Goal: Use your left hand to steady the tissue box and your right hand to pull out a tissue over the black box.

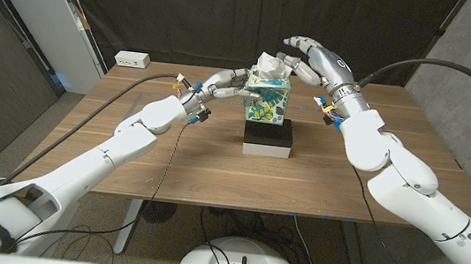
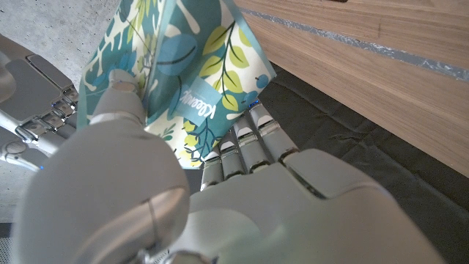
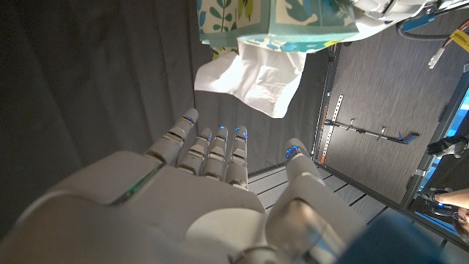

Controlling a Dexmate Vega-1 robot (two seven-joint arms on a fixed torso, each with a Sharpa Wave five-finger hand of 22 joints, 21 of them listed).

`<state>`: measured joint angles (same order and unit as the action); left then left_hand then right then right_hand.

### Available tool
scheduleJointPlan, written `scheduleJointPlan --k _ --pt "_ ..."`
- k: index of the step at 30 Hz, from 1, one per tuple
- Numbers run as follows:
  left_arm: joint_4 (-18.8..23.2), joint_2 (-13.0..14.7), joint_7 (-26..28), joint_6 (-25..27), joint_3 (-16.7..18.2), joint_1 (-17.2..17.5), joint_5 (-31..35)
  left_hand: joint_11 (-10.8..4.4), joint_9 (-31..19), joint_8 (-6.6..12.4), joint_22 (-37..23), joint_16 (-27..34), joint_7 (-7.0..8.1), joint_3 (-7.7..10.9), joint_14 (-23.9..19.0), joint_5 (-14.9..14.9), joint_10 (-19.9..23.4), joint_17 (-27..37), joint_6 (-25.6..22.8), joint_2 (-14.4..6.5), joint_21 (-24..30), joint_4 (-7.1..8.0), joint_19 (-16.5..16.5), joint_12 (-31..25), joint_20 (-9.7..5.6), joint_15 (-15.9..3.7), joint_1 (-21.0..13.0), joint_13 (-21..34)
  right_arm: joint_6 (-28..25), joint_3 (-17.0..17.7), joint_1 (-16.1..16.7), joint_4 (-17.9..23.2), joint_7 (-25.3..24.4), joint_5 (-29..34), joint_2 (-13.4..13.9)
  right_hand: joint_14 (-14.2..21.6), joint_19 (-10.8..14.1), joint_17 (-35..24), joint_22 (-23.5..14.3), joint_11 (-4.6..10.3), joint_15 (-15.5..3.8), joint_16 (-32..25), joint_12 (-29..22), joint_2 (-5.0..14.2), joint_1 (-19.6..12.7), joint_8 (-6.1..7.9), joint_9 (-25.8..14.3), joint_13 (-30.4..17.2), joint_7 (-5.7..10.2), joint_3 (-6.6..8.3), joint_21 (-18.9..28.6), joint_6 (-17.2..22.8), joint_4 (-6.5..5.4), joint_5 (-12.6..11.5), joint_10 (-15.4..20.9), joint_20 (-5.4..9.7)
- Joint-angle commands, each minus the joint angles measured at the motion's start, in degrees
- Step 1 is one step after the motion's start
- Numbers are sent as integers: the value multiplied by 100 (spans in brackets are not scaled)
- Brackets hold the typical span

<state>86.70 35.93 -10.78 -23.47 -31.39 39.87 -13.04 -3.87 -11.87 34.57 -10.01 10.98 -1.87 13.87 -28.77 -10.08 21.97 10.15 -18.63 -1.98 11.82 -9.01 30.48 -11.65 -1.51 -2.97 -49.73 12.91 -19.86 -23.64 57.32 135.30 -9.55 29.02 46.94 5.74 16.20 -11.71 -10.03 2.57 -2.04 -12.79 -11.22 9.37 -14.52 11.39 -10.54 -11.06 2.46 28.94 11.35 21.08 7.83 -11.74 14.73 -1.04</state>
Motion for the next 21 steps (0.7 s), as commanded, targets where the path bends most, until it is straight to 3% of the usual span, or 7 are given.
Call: scheduleJointPlan --k 1,13,21 --pt "113 46 42 47 33 66 4 21 -13 38 -17 -21 -8 52 -31 -30 14 11 -59 -43 -36 13 7 7 -21 -561 41 26 -110 -65 -69 100 302 -84 32 0 -35 -3 -4 -2 -312 -1 17 68 -87 11 -15 -12 -6 46 -4 72 25 -34 -37 -13" --pt "181 69 37 72 39 89 8 21 -12 39 -17 -18 -7 61 -38 -28 8 10 -69 -32 -34 14 11 9 -28 -566 65 27 -213 -114 -88 151 416 -95 78 -7 -42 12 -3 24 -331 14 15 71 -236 27 -18 -9 32 129 -6 155 97 -63 -54 -2" --pt "238 83 78 102 48 120 36 15 -12 39 -17 -18 -12 69 -39 -27 8 10 -76 -26 -33 14 13 9 -29 -565 79 27 -265 -116 -81 216 517 -147 124 -8 -52 25 -2 46 -347 27 12 48 -383 78 -26 -7 -29 193 -8 335 156 -84 -67 6"
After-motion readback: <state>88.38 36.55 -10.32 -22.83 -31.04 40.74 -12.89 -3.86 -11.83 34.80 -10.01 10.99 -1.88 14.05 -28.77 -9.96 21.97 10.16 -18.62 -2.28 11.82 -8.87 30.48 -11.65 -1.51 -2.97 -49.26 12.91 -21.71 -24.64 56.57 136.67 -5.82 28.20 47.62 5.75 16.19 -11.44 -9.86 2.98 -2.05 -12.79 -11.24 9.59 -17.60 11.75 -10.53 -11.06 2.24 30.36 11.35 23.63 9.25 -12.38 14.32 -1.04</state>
